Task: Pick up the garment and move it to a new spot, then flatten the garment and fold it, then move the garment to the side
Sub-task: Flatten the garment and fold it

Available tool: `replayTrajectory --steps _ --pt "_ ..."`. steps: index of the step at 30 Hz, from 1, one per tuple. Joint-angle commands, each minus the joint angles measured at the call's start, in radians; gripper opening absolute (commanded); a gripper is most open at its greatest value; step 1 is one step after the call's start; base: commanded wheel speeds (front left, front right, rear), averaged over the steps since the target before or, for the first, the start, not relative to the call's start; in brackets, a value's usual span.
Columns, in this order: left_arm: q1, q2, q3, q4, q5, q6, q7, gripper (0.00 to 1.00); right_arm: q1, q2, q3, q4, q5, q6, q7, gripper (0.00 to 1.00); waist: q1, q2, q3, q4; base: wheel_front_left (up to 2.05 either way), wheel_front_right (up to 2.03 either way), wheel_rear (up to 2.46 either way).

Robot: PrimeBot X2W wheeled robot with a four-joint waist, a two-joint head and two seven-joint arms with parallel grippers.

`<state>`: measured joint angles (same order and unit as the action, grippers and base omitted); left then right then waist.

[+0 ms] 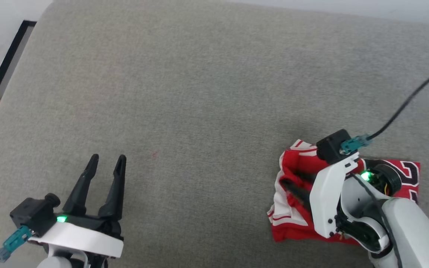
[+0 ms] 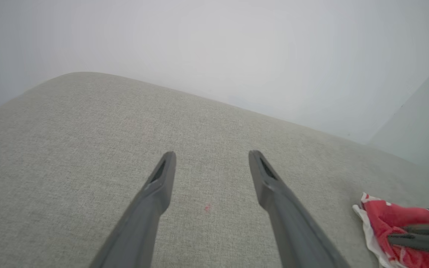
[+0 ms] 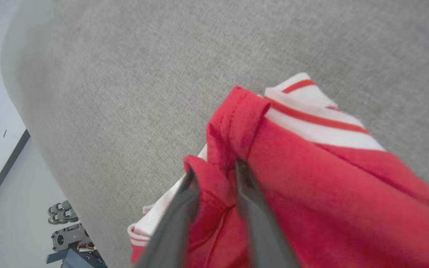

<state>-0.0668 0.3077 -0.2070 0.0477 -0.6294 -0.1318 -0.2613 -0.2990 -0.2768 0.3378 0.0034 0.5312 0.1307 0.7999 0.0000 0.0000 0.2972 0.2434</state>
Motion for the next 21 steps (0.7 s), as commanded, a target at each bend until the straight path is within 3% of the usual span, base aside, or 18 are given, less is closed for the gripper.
replayTrajectory --steps 1,12,21 --pt "0.012 0.005 0.008 -0.001 -0.006 0.002 -0.005 1.00 -0.015 0.006 -0.012 -0.008 0.015 0.000 -0.030 1.00 0.0000 0.0000 -0.015 -0.019 0.00 0.00 0.00" --pt "0.021 0.034 -0.008 0.026 -0.007 0.002 -0.005 1.00 -0.012 -0.006 -0.134 -0.021 0.044 0.000 -0.185 1.00 0.0000 0.0000 -0.076 -0.112 0.00 0.00 0.00" --pt "0.003 0.061 -0.055 0.079 -0.024 0.002 -0.005 1.00 0.011 -0.062 -0.202 0.168 0.048 0.000 -0.531 1.00 0.0000 0.0000 -0.124 -0.175 0.00 0.00 0.00"
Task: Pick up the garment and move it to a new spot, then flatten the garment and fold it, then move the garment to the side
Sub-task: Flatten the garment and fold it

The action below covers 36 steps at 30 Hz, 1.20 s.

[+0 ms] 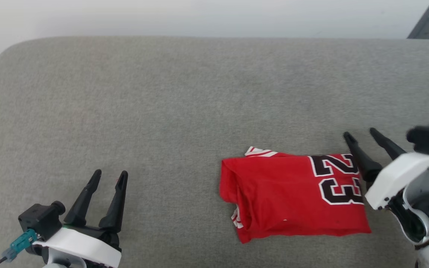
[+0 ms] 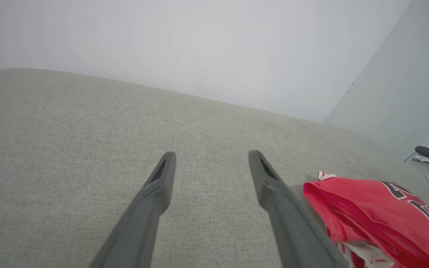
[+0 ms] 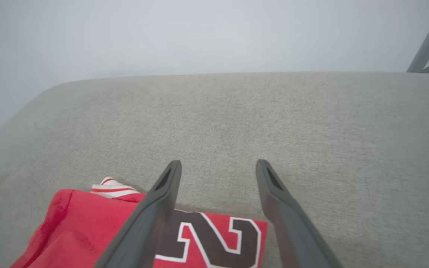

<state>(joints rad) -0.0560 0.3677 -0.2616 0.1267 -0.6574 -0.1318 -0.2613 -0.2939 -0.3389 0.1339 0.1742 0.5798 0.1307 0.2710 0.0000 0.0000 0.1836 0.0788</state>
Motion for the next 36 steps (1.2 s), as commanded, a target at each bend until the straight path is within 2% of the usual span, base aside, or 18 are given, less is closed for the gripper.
replayTrajectory --steps 1,6,11,15,21,29,36 --pt "-0.006 0.002 0.000 0.006 0.006 0.002 -0.005 1.00 0.012 -0.003 0.005 0.022 0.001 0.000 -0.047 1.00 0.0000 0.0000 -0.016 -0.017 0.00 0.00 0.00" --pt "0.014 0.001 0.012 0.034 0.017 0.002 -0.005 1.00 0.041 -0.014 0.026 0.102 0.006 0.000 -0.291 1.00 0.0000 0.0000 -0.044 -0.036 0.00 0.00 0.00" --pt "0.055 -0.018 0.054 0.042 0.053 0.002 -0.005 1.00 0.097 -0.007 0.008 0.172 -0.070 0.000 -0.500 1.00 0.0000 0.0000 -0.089 -0.034 0.00 0.00 0.00" --pt "0.103 -0.034 0.087 0.021 0.084 0.002 -0.005 1.00 0.166 0.030 -0.061 0.148 -0.123 0.000 -0.532 1.00 0.0000 0.0000 -0.124 -0.021 0.00 0.00 0.00" --pt "0.176 -0.055 0.139 -0.024 0.111 0.002 -0.005 1.00 0.296 0.108 -0.164 0.033 -0.186 0.000 -0.536 1.00 0.0000 0.0000 -0.144 -0.011 0.00 0.00 0.00" --pt "0.288 -0.099 0.225 -0.111 0.141 0.002 -0.005 1.00 0.424 0.182 -0.246 -0.114 -0.257 0.000 -0.513 1.00 0.0000 0.0000 -0.140 -0.016 0.00 0.00 0.00" --pt "0.298 -0.106 0.236 -0.136 0.155 0.002 -0.005 1.00 0.465 0.218 -0.285 -0.187 -0.276 0.000 -0.480 1.00 0.0000 0.0000 -0.123 -0.010 0.00 0.00 0.00"
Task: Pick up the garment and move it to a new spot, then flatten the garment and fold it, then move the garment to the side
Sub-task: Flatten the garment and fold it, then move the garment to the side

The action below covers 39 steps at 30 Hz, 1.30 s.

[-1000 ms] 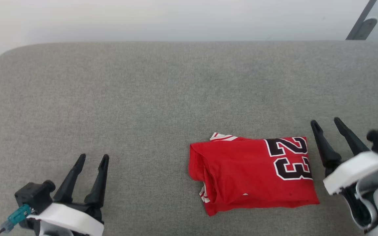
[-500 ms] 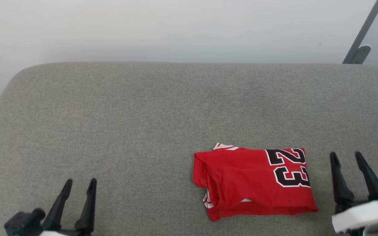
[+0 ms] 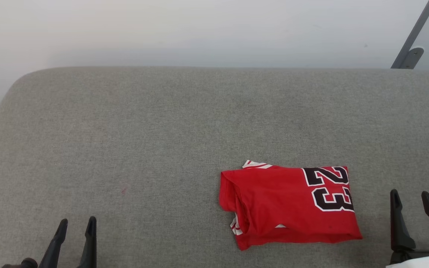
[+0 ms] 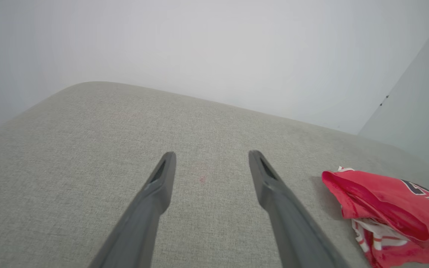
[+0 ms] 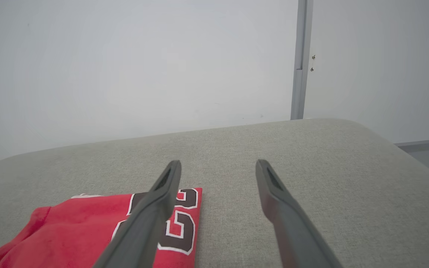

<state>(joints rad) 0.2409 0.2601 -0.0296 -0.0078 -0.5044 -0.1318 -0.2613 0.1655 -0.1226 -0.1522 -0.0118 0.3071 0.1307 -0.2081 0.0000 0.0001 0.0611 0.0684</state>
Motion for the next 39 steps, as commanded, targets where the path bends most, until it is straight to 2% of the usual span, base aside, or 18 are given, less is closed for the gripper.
replayTrajectory --steps 1,7,10,14,20,23,27,29,33,34,35,36,37,39 --pt "-0.007 0.003 0.003 -0.003 0.004 0.002 -0.005 1.00 0.006 0.005 0.001 -0.006 -0.006 0.000 0.004 1.00 0.0000 -0.0001 0.002 0.000 0.00 0.00 0.00" --pt "-0.040 0.006 -0.010 -0.007 0.004 0.002 -0.005 1.00 -0.017 0.014 0.019 -0.016 -0.013 0.000 0.030 1.00 0.0000 -0.0001 0.023 0.003 0.00 0.00 0.00" --pt "-0.058 0.005 -0.025 -0.001 -0.004 0.002 -0.005 1.00 -0.039 -0.013 0.050 -0.003 -0.025 0.000 0.085 1.00 0.0000 -0.0001 0.045 0.006 0.00 0.00 0.00" --pt "-0.100 0.009 -0.048 0.006 -0.017 0.002 -0.005 1.00 -0.095 -0.089 0.112 0.004 -0.021 0.000 0.274 1.00 0.0000 -0.0001 0.091 0.013 0.00 0.00 0.00" --pt "-0.183 0.006 -0.089 0.018 -0.036 0.002 -0.005 1.00 -0.185 -0.234 0.191 -0.051 0.036 0.000 0.650 1.00 0.0000 -0.0001 0.171 0.038 0.00 0.00 0.00" --pt "-0.226 0.003 -0.112 0.018 -0.049 0.002 -0.005 1.00 -0.226 -0.286 0.206 -0.096 0.069 0.000 0.838 1.00 0.0000 -0.0001 0.217 0.057 0.00 0.00 0.00" --pt "-0.273 -0.004 -0.138 0.022 -0.063 0.002 -0.005 1.00 -0.261 -0.302 0.192 -0.125 0.113 0.000 1.064 1.00 0.0000 -0.0001 0.268 0.087 0.00 0.00 0.00" --pt "-0.293 -0.006 -0.151 0.027 -0.071 0.002 -0.005 1.00 -0.261 -0.285 0.171 -0.122 0.121 0.000 1.156 1.00 0.0000 -0.0001 0.289 0.103 0.00 0.00 0.00" --pt "-0.322 -0.006 -0.170 0.037 -0.082 0.002 -0.005 1.00 -0.242 -0.235 0.128 -0.122 0.099 0.000 1.244 1.00 0.0000 -0.0001 0.317 0.130 0.00 0.00 0.00" --pt "-0.325 -0.005 -0.172 0.039 -0.083 0.002 -0.005 1.00 -0.235 -0.224 0.126 -0.126 0.095 0.000 1.251 0.96 0.0000 -0.0001 0.320 0.132 0.00 0.00 0.00" --pt "-0.328 -0.003 -0.173 0.041 -0.082 0.002 -0.005 1.00 -0.233 -0.206 0.121 -0.130 0.093 0.000 1.247 0.71 0.0000 -0.0001 0.322 0.132 0.00 0.00 0.00" --pt "-0.328 0.001 -0.171 0.042 -0.081 0.002 -0.005 1.00 -0.233 -0.190 0.120 -0.131 0.092 0.000 1.242 0.18 0.0000 -0.0001 0.322 0.128 0.00 0.00 0.00" --pt "-0.327 0.004 -0.170 0.042 -0.080 0.002 -0.005 1.00 -0.230 -0.176 0.117 -0.131 0.093 0.000 1.240 0.00 0.0000 -0.0001 0.321 0.122 0.00 0.00 0.00" --pt "-0.325 0.013 -0.172 0.043 -0.075 0.002 -0.005 1.00 -0.229 -0.164 0.105 -0.138 0.084 0.000 1.220 0.00 0.0000 -0.0001 0.316 0.104 0.00 0.00 0.00"
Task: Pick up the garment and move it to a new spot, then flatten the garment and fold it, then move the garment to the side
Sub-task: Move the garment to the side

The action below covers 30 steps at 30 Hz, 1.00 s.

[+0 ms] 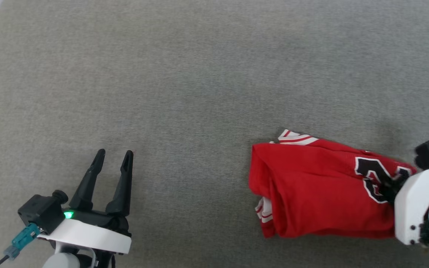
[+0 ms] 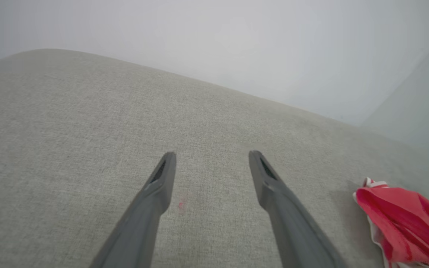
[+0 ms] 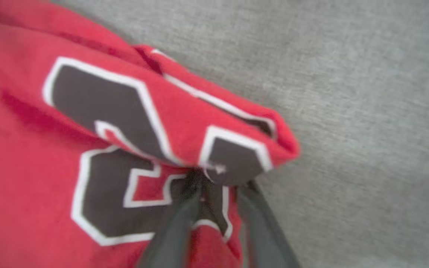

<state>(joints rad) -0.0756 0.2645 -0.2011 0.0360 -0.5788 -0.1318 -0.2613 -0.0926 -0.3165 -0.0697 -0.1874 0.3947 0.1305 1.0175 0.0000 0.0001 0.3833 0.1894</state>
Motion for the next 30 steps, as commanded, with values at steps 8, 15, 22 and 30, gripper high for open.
replayTrajectory --steps 8,15,22,30 --pt "-0.028 0.078 -0.007 -0.010 0.016 0.002 -0.005 1.00 0.037 0.039 -0.080 0.011 0.003 -0.002 -0.120 0.00 0.0000 -0.0001 -0.005 -0.130 0.00 0.00 0.00" --pt "-0.099 0.198 0.004 -0.054 0.011 0.002 -0.005 1.00 0.016 0.021 -0.284 0.002 0.006 0.000 -0.227 0.00 0.0000 -0.0001 0.073 -0.260 0.00 0.00 0.00" --pt "-0.225 0.328 -0.035 -0.104 0.013 0.002 -0.005 1.00 -0.127 -0.008 -0.486 0.074 -0.052 0.000 -0.348 0.00 0.0000 -0.0001 0.174 -0.340 0.00 0.00 0.00" --pt "-0.350 0.439 -0.046 -0.148 -0.013 0.002 -0.005 1.00 -0.340 -0.046 -0.600 0.219 -0.219 0.000 -0.496 0.00 0.0000 -0.0001 0.268 -0.370 0.00 0.00 0.00"
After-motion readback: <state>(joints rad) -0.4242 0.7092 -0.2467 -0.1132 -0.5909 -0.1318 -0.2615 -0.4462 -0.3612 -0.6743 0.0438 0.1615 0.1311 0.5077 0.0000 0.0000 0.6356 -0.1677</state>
